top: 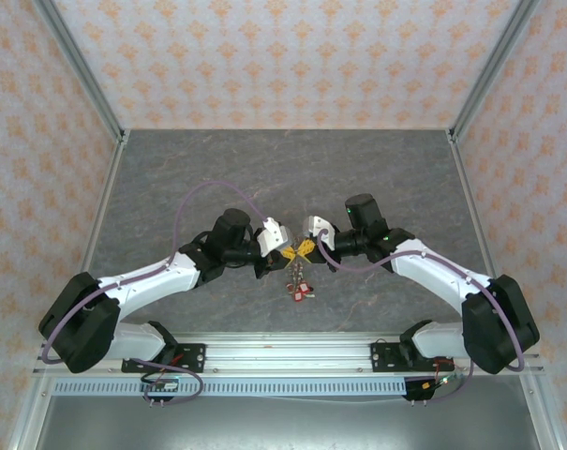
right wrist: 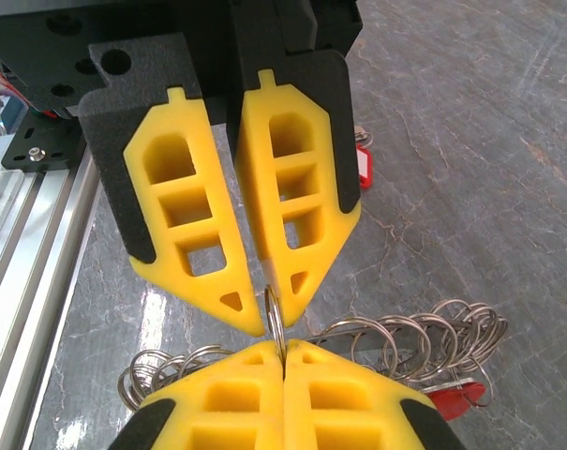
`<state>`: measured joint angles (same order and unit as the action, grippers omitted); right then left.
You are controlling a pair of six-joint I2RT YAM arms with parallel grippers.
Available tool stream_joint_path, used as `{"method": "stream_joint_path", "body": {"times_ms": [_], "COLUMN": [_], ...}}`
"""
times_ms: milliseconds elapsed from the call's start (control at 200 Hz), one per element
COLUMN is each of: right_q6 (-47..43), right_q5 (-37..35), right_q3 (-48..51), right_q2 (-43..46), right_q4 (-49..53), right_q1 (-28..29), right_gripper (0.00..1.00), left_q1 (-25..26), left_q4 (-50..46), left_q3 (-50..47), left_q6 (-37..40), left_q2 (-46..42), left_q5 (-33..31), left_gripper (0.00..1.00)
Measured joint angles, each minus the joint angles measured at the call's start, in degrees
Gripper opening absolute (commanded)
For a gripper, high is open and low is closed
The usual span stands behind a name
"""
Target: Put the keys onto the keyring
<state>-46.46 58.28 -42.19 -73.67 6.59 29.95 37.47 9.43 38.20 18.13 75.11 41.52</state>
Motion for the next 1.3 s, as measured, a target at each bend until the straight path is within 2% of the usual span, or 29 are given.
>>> {"method": "stream_joint_path", "body": {"times_ms": [490,666,746,851,966,1106,1296], "right_q6": [0.22,0.39,0.39,0.5,1.6,6.4,12.85], "right_q5": [0.66,0.61,0.57,0.17,-1.7,-6.21,-8.92], "right_q3": [-0.02,-0.02,-0.02,-0.02,-0.02,1.6,1.99], "right_q2": [-0.52,-0.57,-0.63,-0.61,0.48,4.81,7.41], "right_q4": [0.0,0.02,0.02,0.07,-0.24,-5.4,-10.4], "right_q1": [0.0,-0.04,-0.07,-0.04,0.0,0.0,1.29], "right_gripper": [0.0,0.0,0.0,0.13,0.18,0.19,0.19], "left_q1": [0.0,0.04,0.02,0.02,0.04,-0.94,-6.73], "left_q4": [0.0,0.02,0.0,0.04,0.28,1.14,2.4], "left_q3": [0.04,0.35,0.35,0.35,0.35,0.35,0.59], "left_q6": [0.0,0.0,0.13,0.17,-0.24,-2.45,-6.99], "left_q2": [0.15,0.7,0.79,0.79,0.79,0.61,0.52], "left_q5": [0.07,0.09,0.07,-0.02,-1.38,-3.67,-6.8], "left_gripper": [0.14,0.0,0.0,0.0,0.0,0.0,0.0]}}
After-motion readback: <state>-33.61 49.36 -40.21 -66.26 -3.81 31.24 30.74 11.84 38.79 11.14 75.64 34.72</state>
